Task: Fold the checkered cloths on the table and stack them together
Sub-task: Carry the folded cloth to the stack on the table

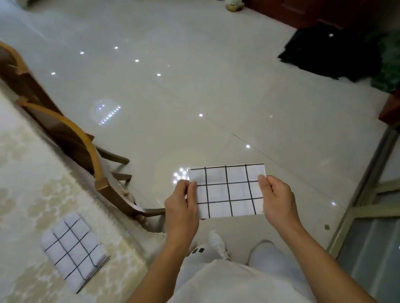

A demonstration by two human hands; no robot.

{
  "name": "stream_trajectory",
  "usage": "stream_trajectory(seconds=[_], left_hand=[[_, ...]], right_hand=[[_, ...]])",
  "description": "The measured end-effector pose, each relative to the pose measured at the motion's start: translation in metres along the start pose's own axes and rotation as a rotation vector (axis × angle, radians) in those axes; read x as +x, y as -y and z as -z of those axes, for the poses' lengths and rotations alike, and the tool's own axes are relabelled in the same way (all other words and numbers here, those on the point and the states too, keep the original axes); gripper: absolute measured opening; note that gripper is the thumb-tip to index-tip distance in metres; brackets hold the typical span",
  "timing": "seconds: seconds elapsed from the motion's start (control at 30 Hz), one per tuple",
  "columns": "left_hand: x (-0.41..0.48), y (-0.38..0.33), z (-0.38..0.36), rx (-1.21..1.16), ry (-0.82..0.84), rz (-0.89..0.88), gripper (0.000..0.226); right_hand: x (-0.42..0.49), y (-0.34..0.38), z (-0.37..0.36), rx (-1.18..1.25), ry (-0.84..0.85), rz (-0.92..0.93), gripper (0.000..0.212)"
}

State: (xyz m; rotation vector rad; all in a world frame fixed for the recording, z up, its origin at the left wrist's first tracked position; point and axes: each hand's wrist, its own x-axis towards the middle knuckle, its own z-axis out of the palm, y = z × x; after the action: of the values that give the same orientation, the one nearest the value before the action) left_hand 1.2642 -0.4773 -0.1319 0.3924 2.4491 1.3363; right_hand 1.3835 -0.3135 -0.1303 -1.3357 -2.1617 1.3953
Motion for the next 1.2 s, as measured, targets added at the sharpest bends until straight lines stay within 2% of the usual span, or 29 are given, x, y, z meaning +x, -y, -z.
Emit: stream_trajectory(seconds=[0.47, 0.83, 1.0, 1.2], left_hand=[[0.087, 0.003, 0.023, -0.015, -0.429, 0.303, 0.028], [0.189, -0.050, 0.026, -0.090, -0.756, 0.540, 0.024], [0.199, -0.045, 0.034, -0.096, -0.939, 0.619, 0.030], [0.176, -0.029, 0.055, -0.147, -1.251, 0.709, 0.028]], right_hand=[[0.143, 0.085, -0.090, -0.133, 0.443, 0.162, 0.043], [0.279, 0.196, -0.154, -0.248, 0.768, 0.404, 0.046], [0.291, 0.239, -0.193, -0.298, 0.926, 0.519, 0.047], [0.258, 0.275, -0.251, -0.337, 1.156, 0.688, 0.047]])
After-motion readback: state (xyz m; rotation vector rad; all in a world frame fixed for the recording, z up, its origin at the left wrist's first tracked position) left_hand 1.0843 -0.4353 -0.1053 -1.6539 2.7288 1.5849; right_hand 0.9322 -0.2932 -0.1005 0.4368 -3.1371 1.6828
